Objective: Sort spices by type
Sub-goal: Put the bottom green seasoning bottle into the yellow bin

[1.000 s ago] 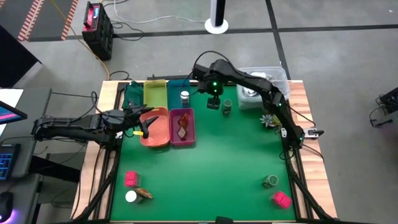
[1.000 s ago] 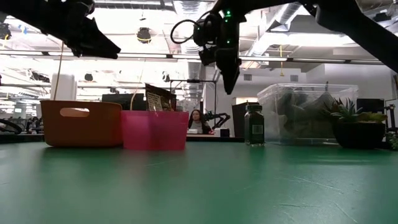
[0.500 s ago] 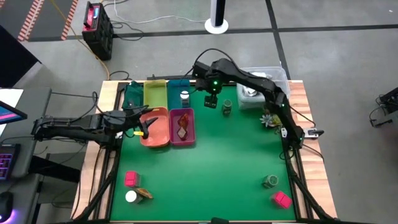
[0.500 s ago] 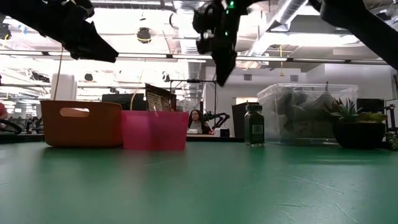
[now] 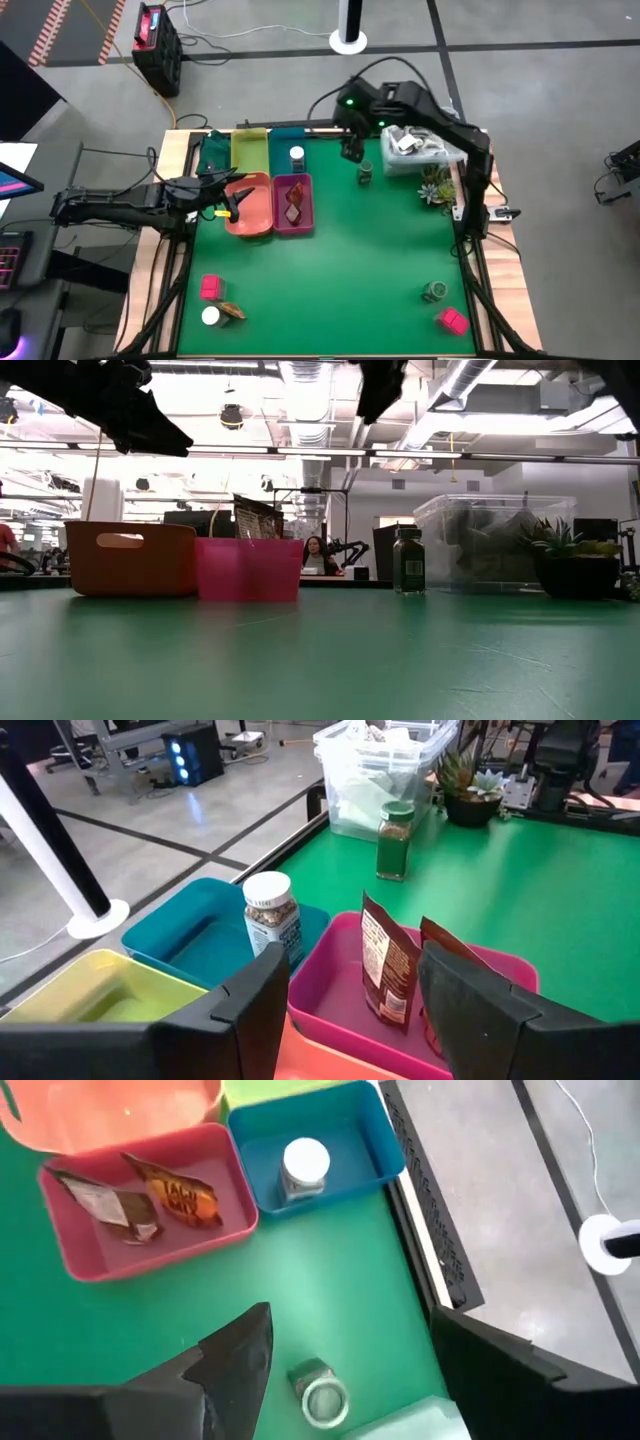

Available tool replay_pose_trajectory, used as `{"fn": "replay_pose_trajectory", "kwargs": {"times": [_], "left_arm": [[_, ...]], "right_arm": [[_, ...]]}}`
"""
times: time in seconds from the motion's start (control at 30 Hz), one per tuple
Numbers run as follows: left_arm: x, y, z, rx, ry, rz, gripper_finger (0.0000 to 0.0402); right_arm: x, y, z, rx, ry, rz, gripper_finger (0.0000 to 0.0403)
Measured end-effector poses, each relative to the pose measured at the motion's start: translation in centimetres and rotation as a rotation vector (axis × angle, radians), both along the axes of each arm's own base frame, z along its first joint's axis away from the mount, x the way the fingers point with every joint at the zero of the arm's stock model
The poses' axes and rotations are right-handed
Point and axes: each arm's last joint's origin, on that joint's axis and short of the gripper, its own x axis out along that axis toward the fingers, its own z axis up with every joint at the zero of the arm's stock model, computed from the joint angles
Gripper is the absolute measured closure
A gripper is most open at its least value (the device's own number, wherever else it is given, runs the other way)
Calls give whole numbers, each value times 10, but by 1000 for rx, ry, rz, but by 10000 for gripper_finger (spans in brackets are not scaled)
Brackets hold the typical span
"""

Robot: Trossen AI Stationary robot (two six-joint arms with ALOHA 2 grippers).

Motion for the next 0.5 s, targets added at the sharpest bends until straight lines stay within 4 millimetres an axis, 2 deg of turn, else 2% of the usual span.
{"fn": "replay_pose_trajectory", "kwargs": {"times": [0.2,0.5], "left_arm": [[0,0,0,-1,0,1,189],[0,0,-1,-2,6,1,189]], "right_arm": [[-20,13,8,-3,61,-79,107],[-15,47,7,-22,109,-41,107]]}}
